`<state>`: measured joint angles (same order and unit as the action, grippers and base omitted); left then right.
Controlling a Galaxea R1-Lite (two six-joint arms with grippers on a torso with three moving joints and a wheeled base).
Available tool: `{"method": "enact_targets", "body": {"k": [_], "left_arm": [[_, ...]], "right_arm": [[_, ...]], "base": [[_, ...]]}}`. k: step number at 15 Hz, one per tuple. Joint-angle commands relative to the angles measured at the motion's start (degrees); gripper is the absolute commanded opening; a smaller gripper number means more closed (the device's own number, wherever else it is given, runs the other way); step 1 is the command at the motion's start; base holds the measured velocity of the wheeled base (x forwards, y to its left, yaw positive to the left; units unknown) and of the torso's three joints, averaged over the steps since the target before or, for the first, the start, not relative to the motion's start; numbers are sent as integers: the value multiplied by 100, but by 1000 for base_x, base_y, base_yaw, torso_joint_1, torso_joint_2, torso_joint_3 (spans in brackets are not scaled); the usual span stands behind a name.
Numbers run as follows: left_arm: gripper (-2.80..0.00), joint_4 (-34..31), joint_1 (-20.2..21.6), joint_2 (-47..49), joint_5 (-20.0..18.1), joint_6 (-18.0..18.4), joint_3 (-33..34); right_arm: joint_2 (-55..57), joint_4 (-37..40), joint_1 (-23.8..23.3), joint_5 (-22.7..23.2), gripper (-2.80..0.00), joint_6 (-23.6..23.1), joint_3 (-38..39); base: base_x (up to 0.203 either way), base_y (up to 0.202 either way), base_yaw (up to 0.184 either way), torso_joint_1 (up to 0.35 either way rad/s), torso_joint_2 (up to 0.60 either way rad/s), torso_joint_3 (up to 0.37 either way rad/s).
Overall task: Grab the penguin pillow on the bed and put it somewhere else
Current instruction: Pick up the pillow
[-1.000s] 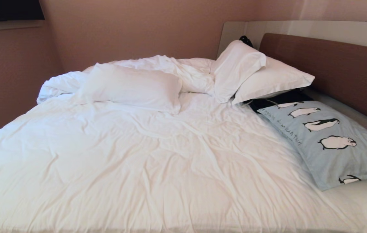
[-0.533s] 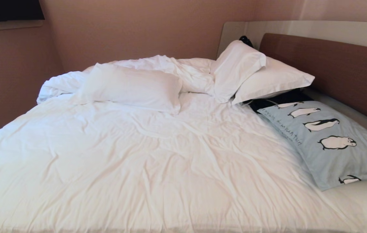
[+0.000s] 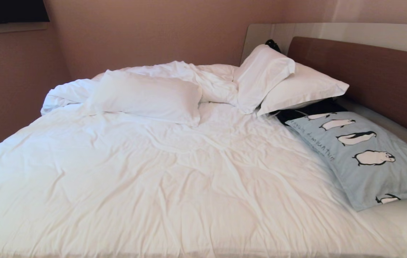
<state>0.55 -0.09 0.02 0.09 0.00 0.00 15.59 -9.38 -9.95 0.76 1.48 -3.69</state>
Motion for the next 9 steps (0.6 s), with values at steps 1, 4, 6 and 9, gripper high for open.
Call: {"method": "enact_targets", "body": {"k": [1, 4, 6, 9], "left_arm": [[-280, 3, 0, -2, 0, 0, 0], [-280, 1, 0, -2, 0, 0, 0], [-280, 7, 0, -2, 0, 0, 0], [-280, 7, 0, -2, 0, 0, 0]], "right_arm": [[35, -801, 317, -34, -280, -28, 209], [23, -820, 438, -44, -280, -4, 360], [-133, -784, 691, -68, -280, 17, 364], [-675, -275, 870, -86, -280, -14, 360]], "base": [[0, 0, 0, 0, 0, 0], [0, 0, 0, 0, 0, 0], [0, 0, 0, 0, 0, 0], [0, 0, 0, 0, 0, 0]]}}
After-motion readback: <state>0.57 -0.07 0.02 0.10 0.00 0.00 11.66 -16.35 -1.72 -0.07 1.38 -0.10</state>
